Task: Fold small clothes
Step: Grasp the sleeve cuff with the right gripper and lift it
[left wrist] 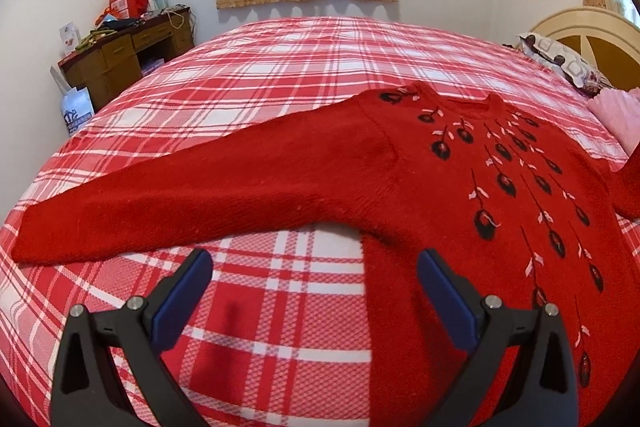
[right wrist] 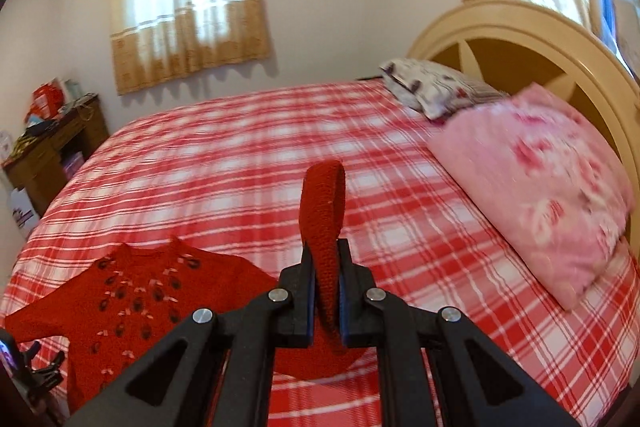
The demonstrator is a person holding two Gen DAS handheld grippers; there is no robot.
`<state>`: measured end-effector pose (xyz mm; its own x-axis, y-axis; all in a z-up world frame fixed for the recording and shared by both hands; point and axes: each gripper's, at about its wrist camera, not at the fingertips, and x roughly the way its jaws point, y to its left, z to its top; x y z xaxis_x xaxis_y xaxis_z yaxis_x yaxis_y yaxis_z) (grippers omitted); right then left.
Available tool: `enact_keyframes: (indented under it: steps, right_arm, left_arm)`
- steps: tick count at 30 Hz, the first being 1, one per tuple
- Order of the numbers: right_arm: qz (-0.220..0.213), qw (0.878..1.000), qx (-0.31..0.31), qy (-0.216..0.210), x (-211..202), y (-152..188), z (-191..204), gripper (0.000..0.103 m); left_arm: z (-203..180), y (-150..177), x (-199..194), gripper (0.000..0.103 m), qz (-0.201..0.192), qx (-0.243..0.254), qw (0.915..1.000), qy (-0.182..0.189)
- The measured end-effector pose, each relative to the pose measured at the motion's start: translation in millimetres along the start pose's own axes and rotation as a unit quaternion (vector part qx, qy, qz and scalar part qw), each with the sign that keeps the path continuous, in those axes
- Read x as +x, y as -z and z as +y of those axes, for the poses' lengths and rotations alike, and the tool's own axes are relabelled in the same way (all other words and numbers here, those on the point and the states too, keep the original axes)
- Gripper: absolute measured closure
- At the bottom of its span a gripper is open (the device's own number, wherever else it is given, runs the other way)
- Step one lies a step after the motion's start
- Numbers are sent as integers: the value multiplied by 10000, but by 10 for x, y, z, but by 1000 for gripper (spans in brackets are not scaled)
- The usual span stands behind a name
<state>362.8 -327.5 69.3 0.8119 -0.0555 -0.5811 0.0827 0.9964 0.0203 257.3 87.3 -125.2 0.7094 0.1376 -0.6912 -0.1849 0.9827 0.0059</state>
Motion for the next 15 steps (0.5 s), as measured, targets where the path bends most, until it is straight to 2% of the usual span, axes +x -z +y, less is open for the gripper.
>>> enact_keyframes:
  steps: [10, 15]
  right_arm:
    - [-128, 9965, -640, -518, -97, -198, 954, 95]
    - [-61, 9919, -989, -794, -32, -199, 1475, 95]
  left_arm:
    - [125, 85, 45, 0, 16, -60, 9998, 171]
    - [179, 121, 51, 0, 13, -172, 9995, 257]
